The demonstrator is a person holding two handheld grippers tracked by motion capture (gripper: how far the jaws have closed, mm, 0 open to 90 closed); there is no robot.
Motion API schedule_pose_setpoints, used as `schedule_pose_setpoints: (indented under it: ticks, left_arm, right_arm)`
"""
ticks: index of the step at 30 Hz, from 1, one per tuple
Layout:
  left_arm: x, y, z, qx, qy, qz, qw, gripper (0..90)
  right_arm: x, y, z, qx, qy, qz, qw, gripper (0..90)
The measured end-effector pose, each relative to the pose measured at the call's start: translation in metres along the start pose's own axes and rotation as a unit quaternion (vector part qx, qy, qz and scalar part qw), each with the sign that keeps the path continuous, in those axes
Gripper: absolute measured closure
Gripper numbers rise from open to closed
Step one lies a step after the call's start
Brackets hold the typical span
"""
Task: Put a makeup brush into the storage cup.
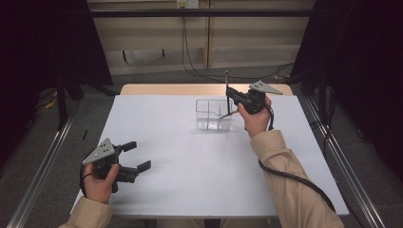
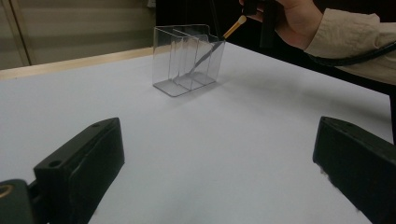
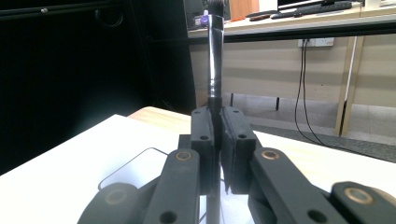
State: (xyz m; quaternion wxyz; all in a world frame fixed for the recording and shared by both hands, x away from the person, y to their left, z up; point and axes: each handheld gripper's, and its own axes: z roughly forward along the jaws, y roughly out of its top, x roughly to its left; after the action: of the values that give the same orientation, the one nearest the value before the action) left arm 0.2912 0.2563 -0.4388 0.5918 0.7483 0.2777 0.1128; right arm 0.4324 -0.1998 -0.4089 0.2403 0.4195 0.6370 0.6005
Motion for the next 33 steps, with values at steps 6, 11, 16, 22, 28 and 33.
schedule_pose_setpoints:
  ticks: [6,11,16,22,28,33]
  left_arm:
    - [0.000,0.000,0.001,0.001,0.000,0.001,1.0000,2.1]
    - [0.000,0.001,0.000,0.003,-0.001,0.003,1.0000,2.1]
    - [-0.001,0.001,0.001,0.002,0.001,0.003,1.0000,2.1]
    - [-0.001,0.002,0.001,0.002,-0.002,0.005,1.0000,2.1]
    - [-0.002,0.002,0.002,0.001,-0.001,0.006,1.0000,2.1]
    - [-0.003,0.002,0.002,0.000,-0.002,0.005,1.0000,2.1]
  right_arm:
    - [0.002,-0.001,-0.001,0.005,0.004,-0.005,1.0000,83.9]
    - [0.002,-0.001,-0.004,0.008,0.005,-0.008,0.9999,83.9]
    - [0.002,0.000,-0.007,0.009,0.007,-0.009,0.9999,83.9]
    - [0.002,0.000,-0.012,0.010,0.007,-0.010,0.9999,83.9]
    - [0.003,0.000,-0.016,0.016,0.007,-0.015,0.9997,83.8]
    - [0.003,-0.002,-0.019,0.019,0.007,-0.017,0.9997,83.8]
